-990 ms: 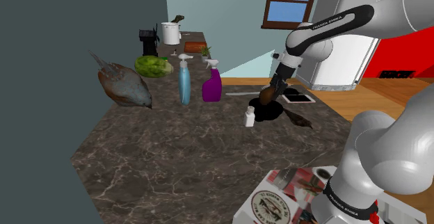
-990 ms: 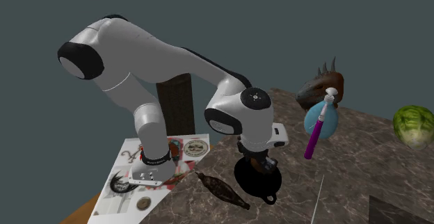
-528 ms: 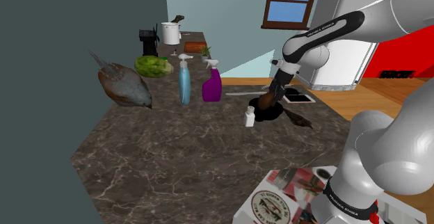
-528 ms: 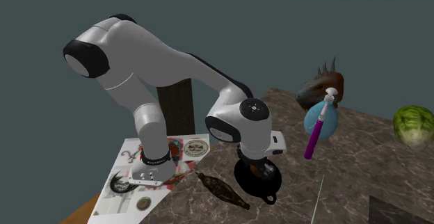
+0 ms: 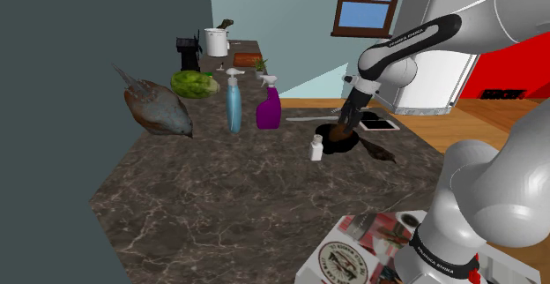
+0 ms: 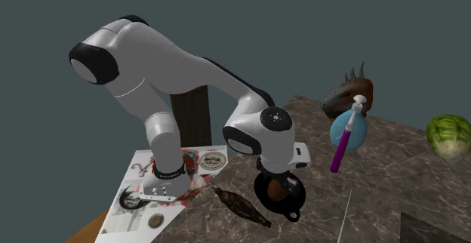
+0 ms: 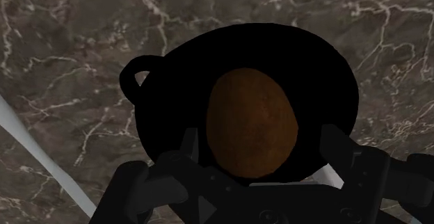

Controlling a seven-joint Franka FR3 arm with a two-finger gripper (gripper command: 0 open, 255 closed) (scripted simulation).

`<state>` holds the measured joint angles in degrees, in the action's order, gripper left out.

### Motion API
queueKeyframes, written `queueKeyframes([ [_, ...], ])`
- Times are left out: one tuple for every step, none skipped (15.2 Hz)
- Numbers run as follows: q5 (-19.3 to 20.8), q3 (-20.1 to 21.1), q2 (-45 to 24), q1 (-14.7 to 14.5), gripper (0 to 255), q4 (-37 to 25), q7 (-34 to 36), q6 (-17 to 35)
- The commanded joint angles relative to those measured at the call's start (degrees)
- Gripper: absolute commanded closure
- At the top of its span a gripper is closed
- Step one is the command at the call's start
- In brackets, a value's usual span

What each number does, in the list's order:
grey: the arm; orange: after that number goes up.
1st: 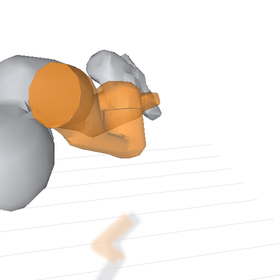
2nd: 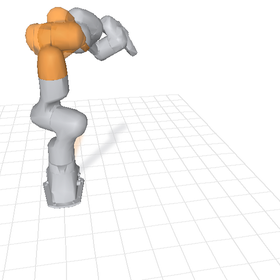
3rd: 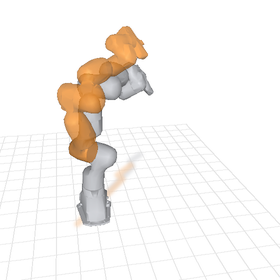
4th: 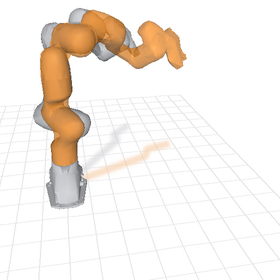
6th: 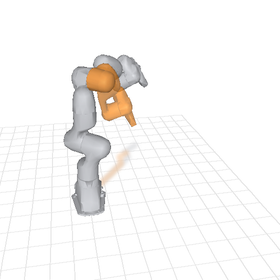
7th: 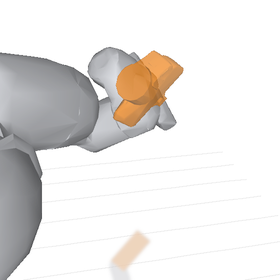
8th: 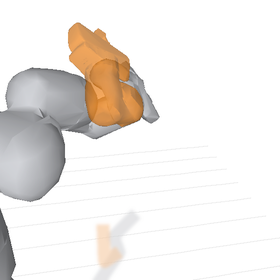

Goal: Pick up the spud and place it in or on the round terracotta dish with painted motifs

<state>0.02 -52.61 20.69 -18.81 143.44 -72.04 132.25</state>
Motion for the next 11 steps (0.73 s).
queueKeyframes([
  [0.0, 0.0, 0.0, 0.0, 0, 0.0, 0.0, 0.0],
  [0.0, 0.0, 0.0, 0.0, 0, 0.0, 0.0, 0.0],
  [0.0, 0.0, 0.0, 0.0, 0, 0.0, 0.0, 0.0],
  [1.2, 1.0, 1.5, 1.2, 0, -0.9, 0.9, -2.2],
  [2.2, 2.0, 2.9, 2.2, 0, -1.9, 1.7, -4.3],
  [3.0, 2.8, 4.1, 3.0, 0, -2.9, 2.3, -6.4],
  [3.5, 3.4, 5.0, 3.6, 0, -3.8, 2.7, -8.1],
  [3.5, 3.4, 5.0, 3.6, 0, -3.8, 2.7, -8.1],
  [3.5, 3.4, 5.0, 3.6, 0, -3.8, 2.7, -8.1],
  [3.5, 3.4, 5.0, 3.6, 0, -3.8, 2.7, -8.1],
  [3.5, 3.4, 5.0, 3.6, 0, -3.8, 2.7, -8.1],
])
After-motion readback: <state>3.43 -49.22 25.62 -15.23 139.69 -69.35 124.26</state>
